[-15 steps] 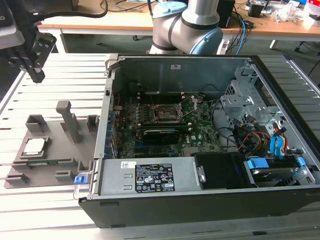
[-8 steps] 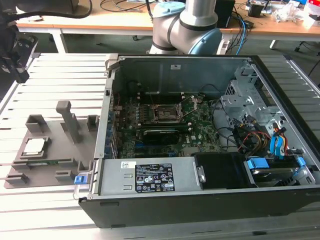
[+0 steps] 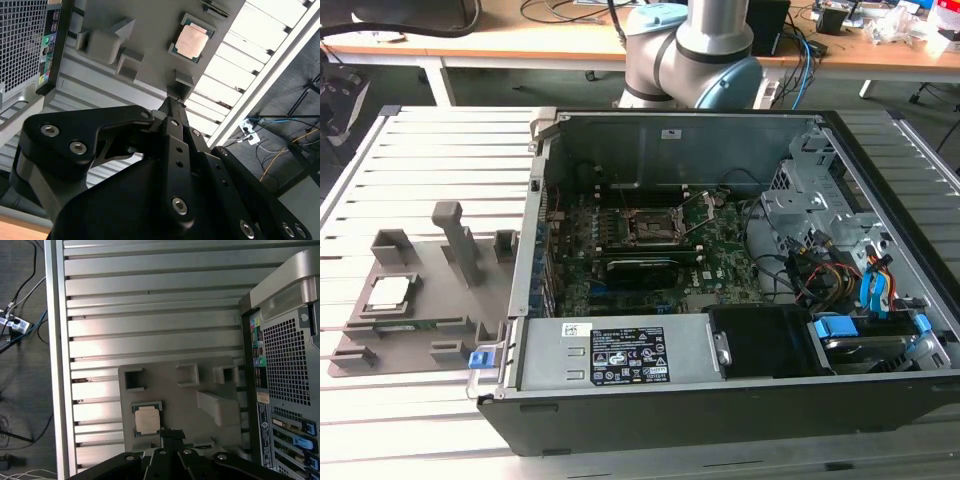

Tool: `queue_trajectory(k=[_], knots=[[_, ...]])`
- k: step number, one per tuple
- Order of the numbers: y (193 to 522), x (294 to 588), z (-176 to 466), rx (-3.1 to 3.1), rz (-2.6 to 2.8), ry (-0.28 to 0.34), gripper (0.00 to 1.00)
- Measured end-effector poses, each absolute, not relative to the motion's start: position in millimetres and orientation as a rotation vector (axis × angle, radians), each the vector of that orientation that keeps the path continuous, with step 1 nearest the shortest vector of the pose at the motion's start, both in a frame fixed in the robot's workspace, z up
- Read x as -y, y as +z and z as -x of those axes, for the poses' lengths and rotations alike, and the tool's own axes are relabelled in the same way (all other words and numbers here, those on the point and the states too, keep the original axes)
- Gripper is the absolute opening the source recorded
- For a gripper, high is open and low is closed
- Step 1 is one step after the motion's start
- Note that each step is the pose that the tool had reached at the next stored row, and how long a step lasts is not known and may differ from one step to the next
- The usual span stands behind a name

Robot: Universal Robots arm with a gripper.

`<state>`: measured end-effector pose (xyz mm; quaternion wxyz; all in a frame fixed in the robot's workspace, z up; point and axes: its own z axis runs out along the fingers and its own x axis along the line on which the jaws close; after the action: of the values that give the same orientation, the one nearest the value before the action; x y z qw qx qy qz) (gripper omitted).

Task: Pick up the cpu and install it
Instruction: 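Reach for the cpu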

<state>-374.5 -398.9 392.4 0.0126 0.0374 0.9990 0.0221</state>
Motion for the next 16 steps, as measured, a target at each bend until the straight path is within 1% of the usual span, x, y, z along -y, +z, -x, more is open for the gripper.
queue_trajectory(k=[16], knots=[[392,399,406,-3.114,-0.116,0.069,0.11]])
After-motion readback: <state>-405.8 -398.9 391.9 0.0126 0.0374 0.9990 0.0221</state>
